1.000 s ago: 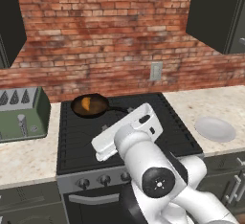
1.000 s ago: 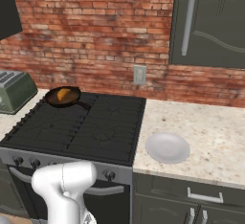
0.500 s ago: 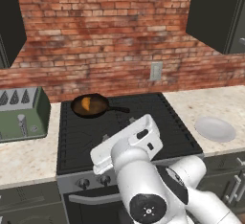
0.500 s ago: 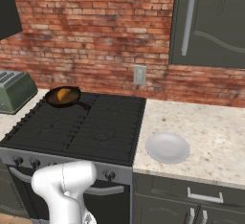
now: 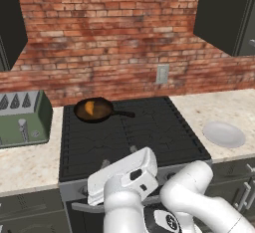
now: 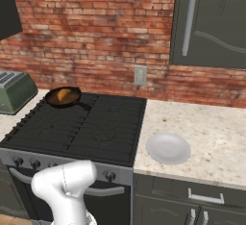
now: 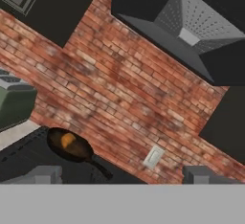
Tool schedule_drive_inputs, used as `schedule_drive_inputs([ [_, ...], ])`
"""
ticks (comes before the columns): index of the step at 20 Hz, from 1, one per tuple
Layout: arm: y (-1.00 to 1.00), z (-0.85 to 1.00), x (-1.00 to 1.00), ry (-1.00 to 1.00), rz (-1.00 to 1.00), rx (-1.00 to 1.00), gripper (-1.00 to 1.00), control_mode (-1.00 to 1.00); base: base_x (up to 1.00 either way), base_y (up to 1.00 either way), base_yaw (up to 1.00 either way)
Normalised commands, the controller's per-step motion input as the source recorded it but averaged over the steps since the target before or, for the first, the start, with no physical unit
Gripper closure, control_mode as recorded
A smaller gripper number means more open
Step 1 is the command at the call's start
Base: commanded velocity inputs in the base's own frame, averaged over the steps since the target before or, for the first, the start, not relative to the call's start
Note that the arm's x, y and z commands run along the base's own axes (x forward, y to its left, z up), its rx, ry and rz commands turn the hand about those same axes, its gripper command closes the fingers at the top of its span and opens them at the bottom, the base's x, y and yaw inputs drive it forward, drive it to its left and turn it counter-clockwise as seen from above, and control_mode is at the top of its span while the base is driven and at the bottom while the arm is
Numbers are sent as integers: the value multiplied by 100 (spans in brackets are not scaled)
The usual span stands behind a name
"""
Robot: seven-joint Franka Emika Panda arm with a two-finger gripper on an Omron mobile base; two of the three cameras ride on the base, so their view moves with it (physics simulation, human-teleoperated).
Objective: Pick the croissant and place it on the pan. Then turn on the stove to warm the croissant.
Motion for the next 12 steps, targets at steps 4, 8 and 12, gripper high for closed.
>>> schedule_drive_inputs([
  [4,-26,-64,0,-22,0,0,-100,-100,0,0,0],
  [8,-25,-61,10,-20,0,0,-100,-100,0,0,0],
  [12,-32,-58,33,-18,0,2,-100,-100,0,0,0],
])
